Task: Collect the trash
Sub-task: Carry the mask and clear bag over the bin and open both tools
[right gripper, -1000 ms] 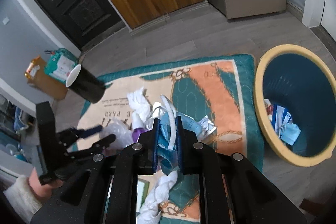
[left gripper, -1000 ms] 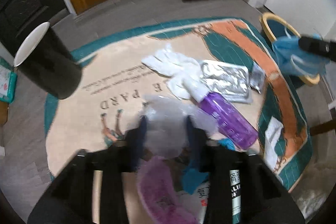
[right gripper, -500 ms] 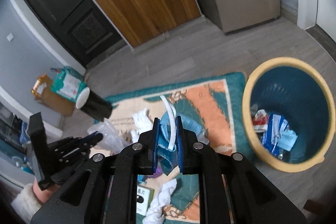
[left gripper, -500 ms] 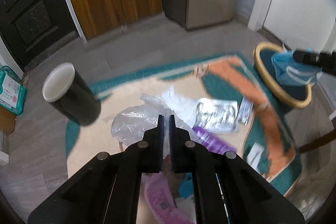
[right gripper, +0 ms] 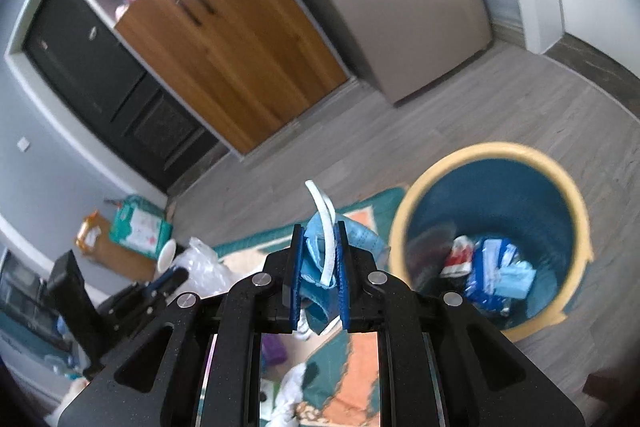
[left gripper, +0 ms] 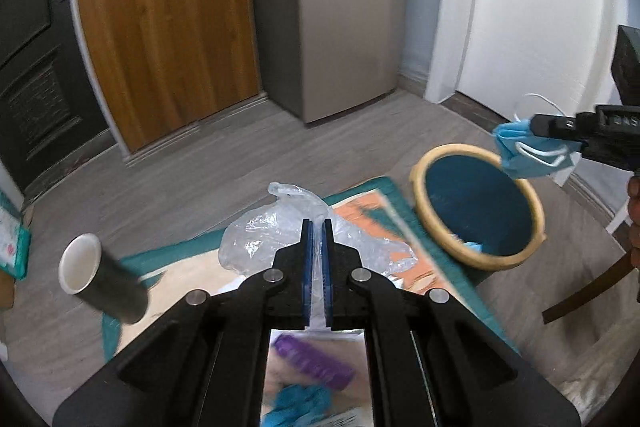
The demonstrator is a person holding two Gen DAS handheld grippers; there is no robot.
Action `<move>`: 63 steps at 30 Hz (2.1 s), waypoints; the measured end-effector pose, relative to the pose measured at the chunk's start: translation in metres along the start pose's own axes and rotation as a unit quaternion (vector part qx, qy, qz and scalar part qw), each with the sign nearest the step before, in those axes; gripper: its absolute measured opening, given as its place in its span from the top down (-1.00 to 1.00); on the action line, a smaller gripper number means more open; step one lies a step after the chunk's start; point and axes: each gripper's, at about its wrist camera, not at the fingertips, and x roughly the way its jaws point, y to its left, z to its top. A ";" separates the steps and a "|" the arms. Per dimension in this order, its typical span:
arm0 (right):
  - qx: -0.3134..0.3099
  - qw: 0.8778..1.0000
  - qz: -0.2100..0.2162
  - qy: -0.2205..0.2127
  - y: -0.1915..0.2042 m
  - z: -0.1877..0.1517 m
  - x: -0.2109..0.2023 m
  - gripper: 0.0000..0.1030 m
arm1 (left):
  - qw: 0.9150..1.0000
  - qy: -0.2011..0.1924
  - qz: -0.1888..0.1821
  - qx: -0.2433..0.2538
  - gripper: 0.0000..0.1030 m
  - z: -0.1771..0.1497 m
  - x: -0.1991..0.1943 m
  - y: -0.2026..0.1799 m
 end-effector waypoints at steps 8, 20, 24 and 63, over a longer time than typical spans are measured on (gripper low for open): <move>0.019 0.999 -0.035 -0.012 -0.038 0.009 -0.004 0.70 | 0.998 -0.009 -0.051 0.031 0.93 0.019 0.022 -0.059; 0.081 0.994 -0.080 0.003 -0.098 0.010 0.007 0.70 | 0.992 0.000 -0.113 0.051 0.93 0.027 0.064 -0.138; 0.095 0.990 -0.099 0.029 -0.118 0.003 0.020 0.70 | 0.990 0.021 -0.120 0.070 0.93 0.017 0.087 -0.159; 0.086 0.984 -0.153 0.039 -0.102 0.000 0.034 -0.84 | 0.996 -0.012 -0.077 0.049 -0.57 0.005 0.048 -0.121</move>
